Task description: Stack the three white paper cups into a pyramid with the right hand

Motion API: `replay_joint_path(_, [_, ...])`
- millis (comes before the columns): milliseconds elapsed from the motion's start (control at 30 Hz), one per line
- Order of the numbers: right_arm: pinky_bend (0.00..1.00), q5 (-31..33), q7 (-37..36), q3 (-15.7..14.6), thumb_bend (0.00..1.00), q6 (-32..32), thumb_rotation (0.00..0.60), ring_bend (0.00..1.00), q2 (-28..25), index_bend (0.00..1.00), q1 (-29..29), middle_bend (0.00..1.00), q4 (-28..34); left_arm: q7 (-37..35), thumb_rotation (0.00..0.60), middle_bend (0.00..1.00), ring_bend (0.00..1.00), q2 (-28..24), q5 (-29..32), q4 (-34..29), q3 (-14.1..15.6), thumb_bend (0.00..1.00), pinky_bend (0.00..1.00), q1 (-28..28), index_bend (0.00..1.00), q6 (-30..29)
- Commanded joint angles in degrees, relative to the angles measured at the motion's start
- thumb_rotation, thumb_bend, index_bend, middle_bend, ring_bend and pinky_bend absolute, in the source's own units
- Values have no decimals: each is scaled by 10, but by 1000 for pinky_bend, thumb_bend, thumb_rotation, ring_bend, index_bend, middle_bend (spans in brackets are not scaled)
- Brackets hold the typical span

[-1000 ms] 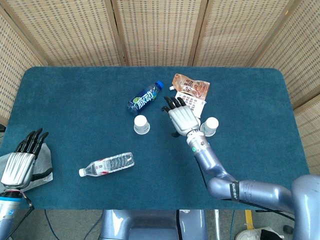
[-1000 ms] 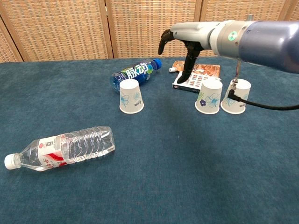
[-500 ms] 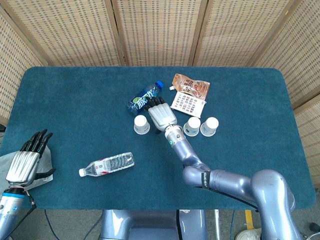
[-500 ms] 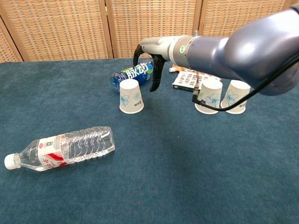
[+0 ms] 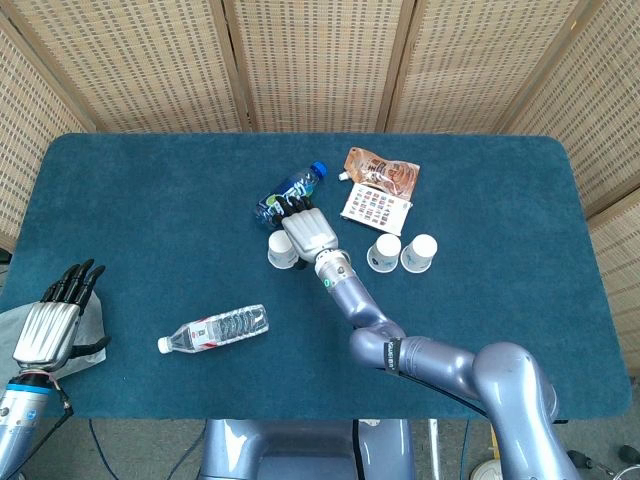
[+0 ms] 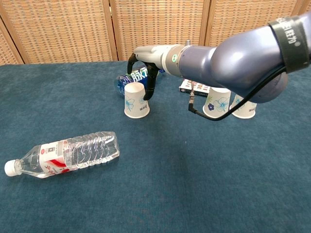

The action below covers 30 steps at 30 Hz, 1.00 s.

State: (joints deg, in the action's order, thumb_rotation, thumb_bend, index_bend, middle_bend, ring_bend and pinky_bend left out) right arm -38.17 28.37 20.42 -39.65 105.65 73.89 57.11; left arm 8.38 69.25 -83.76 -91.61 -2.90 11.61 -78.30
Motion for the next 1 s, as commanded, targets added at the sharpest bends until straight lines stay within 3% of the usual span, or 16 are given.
replay_joint_path(33, [109, -4, -7, 0, 168, 7, 600, 0, 9, 261, 5, 0, -14, 0, 600, 0, 0, 0, 1, 0, 0, 112, 160, 0, 28, 0])
replay_joint_path(333, [113, -10, -24, -5, 168, 38, 600, 0, 40, 274, 15, 0, -83, 0, 600, 0, 0, -2, 0, -1, 1, 111, 160, -1, 28, -3])
replay_joint_path(600, [126, -32, -57, -7, 168, 59, 600, 0, 65, 372, 12, 0, -128, 4, 600, 0, 0, -2, 1, -3, 2, 111, 160, 0, 28, -2])
replay_joint_path(867, [148, -61, -77, -3, 168, 43, 600, 0, 68, 511, 3, 7, -121, 9, 600, 0, 0, 1, -4, -5, 7, 111, 160, 1, 28, 0])
replay_joint_path(1000, [150, -65, -70, -2, 168, 31, 600, 0, 59, 524, -2, 12, -101, 11, 600, 0, 0, 0, -4, -6, 6, 112, 160, 0, 29, -3])
